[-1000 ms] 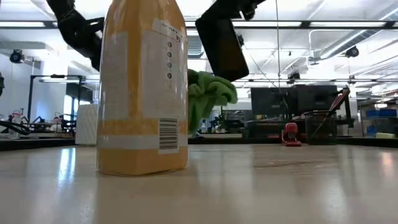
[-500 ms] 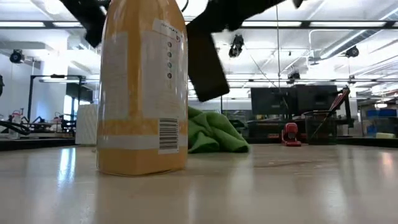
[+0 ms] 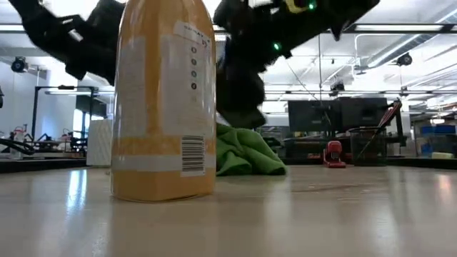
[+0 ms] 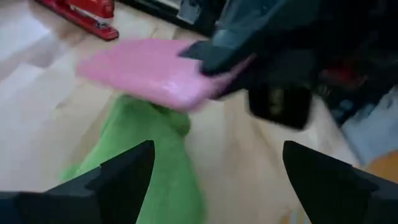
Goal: Apply microfiber cloth
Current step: Wipe the back and front of the cellphone using the microfiber cloth
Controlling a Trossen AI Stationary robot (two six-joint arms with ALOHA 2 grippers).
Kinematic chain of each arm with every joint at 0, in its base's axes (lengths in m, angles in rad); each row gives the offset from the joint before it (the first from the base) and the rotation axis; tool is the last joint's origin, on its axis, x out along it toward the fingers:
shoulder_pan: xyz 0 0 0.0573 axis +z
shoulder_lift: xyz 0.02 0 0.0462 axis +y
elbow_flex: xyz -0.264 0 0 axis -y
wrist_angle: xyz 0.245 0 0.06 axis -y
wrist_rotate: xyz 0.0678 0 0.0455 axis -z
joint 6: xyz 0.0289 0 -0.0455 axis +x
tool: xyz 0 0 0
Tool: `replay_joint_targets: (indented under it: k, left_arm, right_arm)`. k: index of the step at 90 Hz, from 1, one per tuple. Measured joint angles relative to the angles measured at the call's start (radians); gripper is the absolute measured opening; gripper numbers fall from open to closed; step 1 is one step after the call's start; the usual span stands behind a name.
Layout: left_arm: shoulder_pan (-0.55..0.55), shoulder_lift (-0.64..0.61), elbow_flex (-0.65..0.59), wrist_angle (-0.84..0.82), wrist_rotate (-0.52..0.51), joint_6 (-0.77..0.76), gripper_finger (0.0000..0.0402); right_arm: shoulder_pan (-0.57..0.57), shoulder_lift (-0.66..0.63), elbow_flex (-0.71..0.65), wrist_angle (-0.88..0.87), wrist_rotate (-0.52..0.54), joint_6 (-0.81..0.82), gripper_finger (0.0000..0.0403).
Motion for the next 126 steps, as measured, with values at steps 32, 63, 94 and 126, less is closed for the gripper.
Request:
replay_joint_targets:
  k: [32, 63, 94, 126]
  left_arm:
    - [0.036, 0.213, 0.054, 0.048, -0.003, -0.056, 0.0334]
    - [0.034, 0.389, 0.19, 0.044, 0.088, -0.023, 0.0334]
    - [0.04, 0.446, 0.212, 0.046, 0.046, 0.026, 0.0334]
    - [0.043, 0.465, 0.246, 0.047, 0.044, 0.128, 0.0333]
  right_arm:
    - [0.159, -0.007, -0.001, -0.454, 0.101, 0.362, 0.001]
    - [0.243, -0.025, -0.002, -0.675, -0.018, 0.686, 0.0016]
    - [0.265, -0.019, -0.002, -0.648, -0.272, 0.752, 0.0076]
    - [0.182, -0.02, 0.156, -0.793, -0.445, 0.821, 0.0152]
